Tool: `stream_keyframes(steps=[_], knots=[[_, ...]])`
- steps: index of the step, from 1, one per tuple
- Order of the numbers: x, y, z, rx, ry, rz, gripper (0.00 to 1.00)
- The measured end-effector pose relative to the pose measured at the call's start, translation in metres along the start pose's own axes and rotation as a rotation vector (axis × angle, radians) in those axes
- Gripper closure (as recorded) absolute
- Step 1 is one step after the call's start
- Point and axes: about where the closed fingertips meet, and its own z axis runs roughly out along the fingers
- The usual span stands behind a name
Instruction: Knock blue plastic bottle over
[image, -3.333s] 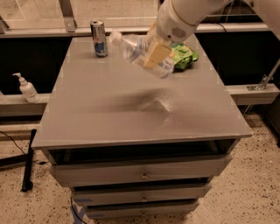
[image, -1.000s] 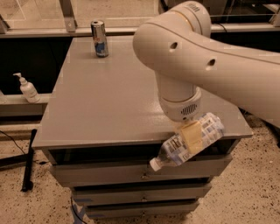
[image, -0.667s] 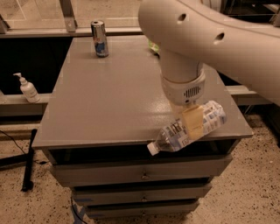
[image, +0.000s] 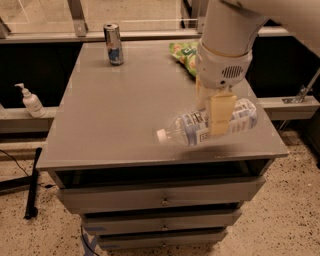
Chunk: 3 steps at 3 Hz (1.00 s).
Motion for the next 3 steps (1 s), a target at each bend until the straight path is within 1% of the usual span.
stream_keyframes(steps=[1, 2, 3], knots=[[-0.008, -0.007, -0.003, 0.038, -0.119, 0.103, 1.00], [-0.013, -0.011, 0.005, 0.104, -0.205, 0.176, 1.00], [-0.016, -0.020, 0.021, 0.185, -0.253, 0.201, 1.00]])
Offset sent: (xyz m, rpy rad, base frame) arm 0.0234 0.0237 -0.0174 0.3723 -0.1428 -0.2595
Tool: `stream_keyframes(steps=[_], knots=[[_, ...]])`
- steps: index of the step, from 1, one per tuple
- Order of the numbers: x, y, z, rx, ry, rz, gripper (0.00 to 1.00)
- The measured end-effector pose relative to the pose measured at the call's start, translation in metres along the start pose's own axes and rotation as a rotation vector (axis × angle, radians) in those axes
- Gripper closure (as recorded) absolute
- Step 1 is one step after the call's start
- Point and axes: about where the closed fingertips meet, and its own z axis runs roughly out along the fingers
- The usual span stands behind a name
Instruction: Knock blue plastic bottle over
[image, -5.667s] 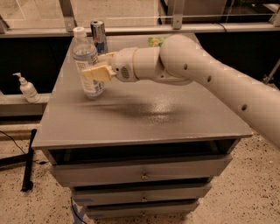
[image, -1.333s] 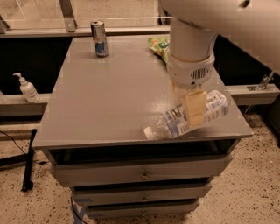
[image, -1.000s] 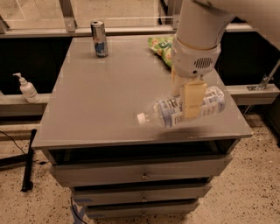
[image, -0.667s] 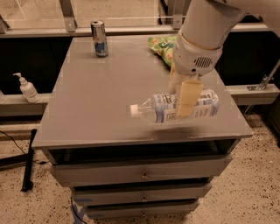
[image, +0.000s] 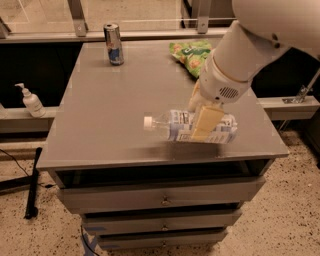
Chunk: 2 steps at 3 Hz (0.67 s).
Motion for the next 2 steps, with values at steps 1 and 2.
stream_keyframes(steps=[1, 2], knots=[[0.000, -0.013, 0.021, 0.074, -0.037, 0.005, 1.00], [-0.006, -0.027, 0.035, 0.120, -0.060, 0.009, 0.82]])
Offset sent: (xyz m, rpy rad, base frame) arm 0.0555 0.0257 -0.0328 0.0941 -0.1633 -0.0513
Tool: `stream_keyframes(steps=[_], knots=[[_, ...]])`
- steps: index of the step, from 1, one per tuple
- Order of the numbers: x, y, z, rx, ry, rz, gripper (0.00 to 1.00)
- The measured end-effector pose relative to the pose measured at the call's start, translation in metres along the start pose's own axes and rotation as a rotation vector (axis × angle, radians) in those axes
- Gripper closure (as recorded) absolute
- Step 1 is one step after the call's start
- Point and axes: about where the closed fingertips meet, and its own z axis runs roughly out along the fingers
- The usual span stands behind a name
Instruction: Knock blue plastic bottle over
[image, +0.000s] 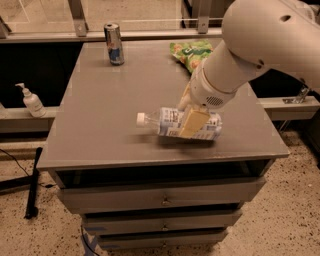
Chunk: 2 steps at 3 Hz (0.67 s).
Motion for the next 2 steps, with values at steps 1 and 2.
stream_keyframes(steps=[1, 2], knots=[[-0.010, -0.010, 0.007, 0.020, -0.025, 0.007, 0.59], [-0.021, -0.015, 0.010, 0.024, -0.043, 0.010, 0.35]])
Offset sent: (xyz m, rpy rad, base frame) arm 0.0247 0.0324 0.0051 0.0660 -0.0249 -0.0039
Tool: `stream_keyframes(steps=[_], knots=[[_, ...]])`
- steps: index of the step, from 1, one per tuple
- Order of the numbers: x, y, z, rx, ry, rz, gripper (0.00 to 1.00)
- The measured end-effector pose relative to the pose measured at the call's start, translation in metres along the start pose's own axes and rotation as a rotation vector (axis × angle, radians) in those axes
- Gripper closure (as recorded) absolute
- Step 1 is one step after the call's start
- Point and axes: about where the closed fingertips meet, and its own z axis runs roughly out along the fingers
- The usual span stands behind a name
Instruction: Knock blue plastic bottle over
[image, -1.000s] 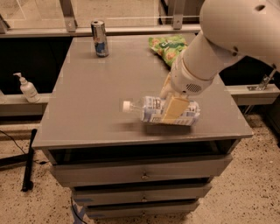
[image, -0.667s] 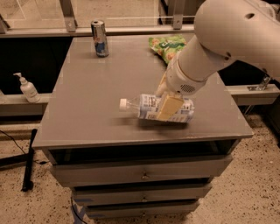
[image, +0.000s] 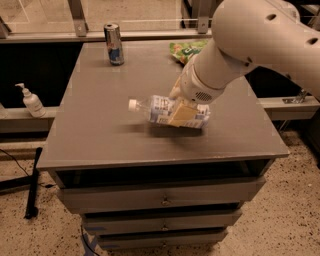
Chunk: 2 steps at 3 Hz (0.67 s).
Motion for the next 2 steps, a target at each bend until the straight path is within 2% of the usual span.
stream_keyframes(steps=[1, 2], knots=[[-0.0069, -0.0007, -0.0017, -0.011, -0.025, 0.011, 0.13], [-0.0134, 0.0002, -0.0064, -0.028, -0.052, 0.024, 0.00]])
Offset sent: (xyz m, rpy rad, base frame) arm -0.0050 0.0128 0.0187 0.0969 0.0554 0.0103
